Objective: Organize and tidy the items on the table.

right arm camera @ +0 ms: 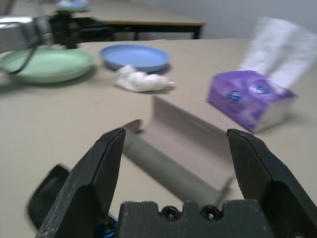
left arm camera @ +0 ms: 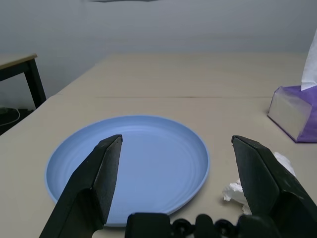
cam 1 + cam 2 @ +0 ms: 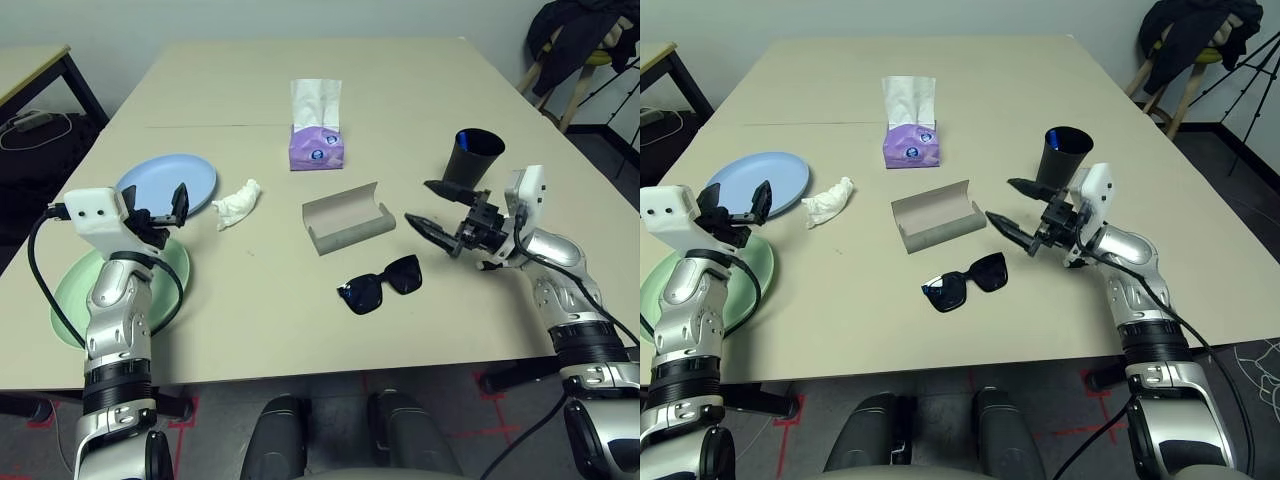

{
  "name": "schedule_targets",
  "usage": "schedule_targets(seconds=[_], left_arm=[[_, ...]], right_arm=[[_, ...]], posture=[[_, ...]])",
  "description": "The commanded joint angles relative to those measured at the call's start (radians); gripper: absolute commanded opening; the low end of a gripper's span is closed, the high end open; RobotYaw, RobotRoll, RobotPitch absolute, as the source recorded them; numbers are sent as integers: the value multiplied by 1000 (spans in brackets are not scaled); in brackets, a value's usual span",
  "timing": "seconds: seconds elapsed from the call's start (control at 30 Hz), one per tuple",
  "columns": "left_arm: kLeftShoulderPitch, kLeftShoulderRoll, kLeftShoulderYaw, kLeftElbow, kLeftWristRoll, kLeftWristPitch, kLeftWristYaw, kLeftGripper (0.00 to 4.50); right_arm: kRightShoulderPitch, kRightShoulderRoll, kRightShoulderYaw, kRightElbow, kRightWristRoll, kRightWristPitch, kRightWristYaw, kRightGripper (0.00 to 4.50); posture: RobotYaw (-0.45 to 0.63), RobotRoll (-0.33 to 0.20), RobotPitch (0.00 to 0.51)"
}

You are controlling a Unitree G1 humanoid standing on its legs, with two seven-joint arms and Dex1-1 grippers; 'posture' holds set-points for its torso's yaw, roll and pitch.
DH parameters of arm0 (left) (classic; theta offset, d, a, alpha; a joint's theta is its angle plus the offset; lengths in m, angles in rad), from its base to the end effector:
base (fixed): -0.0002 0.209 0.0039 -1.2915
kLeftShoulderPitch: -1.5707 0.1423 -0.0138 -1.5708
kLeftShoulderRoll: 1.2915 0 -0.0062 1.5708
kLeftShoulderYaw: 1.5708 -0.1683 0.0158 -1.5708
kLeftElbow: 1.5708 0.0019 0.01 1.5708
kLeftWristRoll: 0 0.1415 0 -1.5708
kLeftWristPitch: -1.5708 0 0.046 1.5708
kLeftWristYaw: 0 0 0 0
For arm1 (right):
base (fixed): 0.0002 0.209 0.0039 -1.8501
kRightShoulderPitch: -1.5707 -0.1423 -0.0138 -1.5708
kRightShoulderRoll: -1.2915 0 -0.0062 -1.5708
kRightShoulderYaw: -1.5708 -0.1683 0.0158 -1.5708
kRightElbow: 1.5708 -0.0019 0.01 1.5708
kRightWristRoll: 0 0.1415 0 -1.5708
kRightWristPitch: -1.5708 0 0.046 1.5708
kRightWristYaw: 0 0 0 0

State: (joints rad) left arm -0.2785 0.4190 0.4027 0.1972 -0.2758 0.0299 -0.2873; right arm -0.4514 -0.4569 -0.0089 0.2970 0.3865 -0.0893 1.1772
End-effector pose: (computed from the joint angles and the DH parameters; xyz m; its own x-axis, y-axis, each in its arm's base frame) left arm 0.2374 0.2901 0.1279 0.9793 0.0849 0.1837 -0.0964 0.9938 0.0547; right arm 0.2811 -0.2220 0.1382 0.3919 0.9187 0.0491 -0.8837 0.3908 -0.2575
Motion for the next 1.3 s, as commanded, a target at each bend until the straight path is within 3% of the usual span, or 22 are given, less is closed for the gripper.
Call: schedule_targets(seconds=[0.03, 0.3, 0.5, 0.63, 0.87, 1.3], left_arm=[[15, 23, -3, -25, -13, 40, -15, 4500], [19, 71, -5, -61, -45, 172, -53, 4500], [23, 252, 27, -99, -76, 517, -77, 4500], [11, 337, 50, -95, -99, 655, -95, 4500], [1, 451, 52, 24, -62, 725, -122, 4500], [63, 559, 115, 207, -75, 822, -216, 4500]], right_arm=[[0, -25, 33, -57, 11, 10, 80, 4484], [8, -33, 50, -80, 6, -1, 125, 4484], [18, -25, 55, -72, 7, -8, 147, 4484], [25, -28, 74, -63, -10, -41, 181, 4484], [24, -10, 88, -56, -16, -54, 176, 4484], [56, 3, 89, -99, -16, -51, 140, 4484]], posture=[[116, 0, 81], [122, 0, 84], [134, 0, 87], [144, 0, 88], [147, 0, 88], [139, 0, 93]])
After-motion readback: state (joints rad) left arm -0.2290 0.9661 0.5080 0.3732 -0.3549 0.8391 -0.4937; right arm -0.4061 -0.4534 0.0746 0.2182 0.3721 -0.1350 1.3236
